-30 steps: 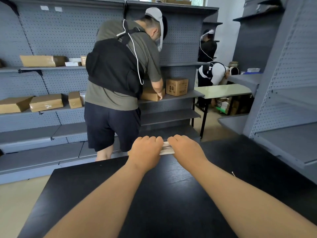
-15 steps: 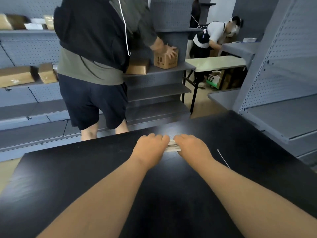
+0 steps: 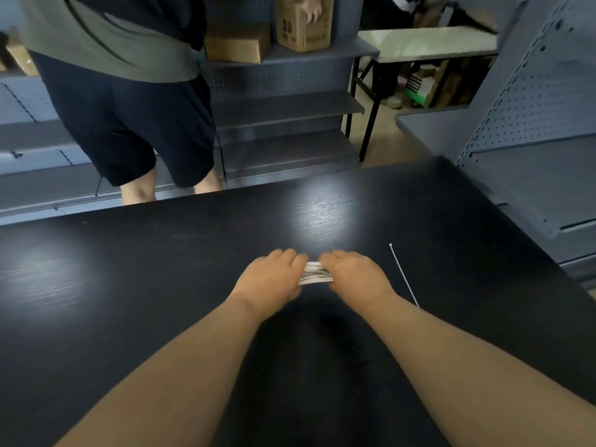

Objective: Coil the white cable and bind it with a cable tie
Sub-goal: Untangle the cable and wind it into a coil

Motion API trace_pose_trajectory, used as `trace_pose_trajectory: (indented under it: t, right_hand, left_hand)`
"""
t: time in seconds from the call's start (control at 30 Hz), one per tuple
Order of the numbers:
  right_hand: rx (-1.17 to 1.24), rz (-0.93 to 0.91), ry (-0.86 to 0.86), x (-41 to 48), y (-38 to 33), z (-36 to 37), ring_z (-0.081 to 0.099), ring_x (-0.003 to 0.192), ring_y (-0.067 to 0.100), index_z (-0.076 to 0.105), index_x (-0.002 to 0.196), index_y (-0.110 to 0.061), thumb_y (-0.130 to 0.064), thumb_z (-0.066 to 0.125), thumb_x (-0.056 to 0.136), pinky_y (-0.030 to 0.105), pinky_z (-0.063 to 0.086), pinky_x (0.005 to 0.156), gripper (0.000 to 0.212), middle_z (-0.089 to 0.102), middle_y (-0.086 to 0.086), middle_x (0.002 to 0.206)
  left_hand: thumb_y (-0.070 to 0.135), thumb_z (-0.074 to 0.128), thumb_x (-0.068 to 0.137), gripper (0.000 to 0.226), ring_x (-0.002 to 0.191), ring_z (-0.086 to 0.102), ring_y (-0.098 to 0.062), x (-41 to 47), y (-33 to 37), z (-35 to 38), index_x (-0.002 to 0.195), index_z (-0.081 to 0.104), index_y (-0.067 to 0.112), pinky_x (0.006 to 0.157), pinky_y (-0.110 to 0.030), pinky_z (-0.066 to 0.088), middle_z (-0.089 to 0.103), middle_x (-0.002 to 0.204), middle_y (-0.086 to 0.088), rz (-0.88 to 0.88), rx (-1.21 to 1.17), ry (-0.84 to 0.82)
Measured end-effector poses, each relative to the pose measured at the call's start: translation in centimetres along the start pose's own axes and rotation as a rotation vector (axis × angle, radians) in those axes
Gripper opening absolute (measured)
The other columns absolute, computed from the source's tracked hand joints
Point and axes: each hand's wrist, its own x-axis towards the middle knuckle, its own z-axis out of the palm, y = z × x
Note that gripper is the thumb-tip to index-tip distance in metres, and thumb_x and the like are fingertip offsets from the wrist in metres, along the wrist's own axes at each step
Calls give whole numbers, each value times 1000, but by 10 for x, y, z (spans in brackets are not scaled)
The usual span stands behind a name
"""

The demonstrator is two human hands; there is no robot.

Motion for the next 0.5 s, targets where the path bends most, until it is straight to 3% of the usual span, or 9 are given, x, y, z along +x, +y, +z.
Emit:
trace_pose_trajectory:
  t: [0.17, 0.5]
  right_hand:
    - [35, -68, -51, 4, 30, 29, 59, 90, 25, 52, 109, -15, -24, 55, 88, 32, 43, 69, 23, 58, 4, 105]
    - [79, -140, -71, 9, 71, 58, 58, 90, 22, 53, 109, -18, -35, 52, 90, 31, 41, 69, 26, 58, 0, 107]
  left_hand:
    - [35, 44, 92, 45, 109, 47, -22, 13, 13, 32, 131, 36, 16, 89, -34, 42, 49, 122, -3, 21, -34, -30]
    - [43, 33, 95, 47, 109, 45, -23, 33, 36, 61, 133, 35, 15, 93, -34, 37, 44, 124, -3, -10, -28, -54]
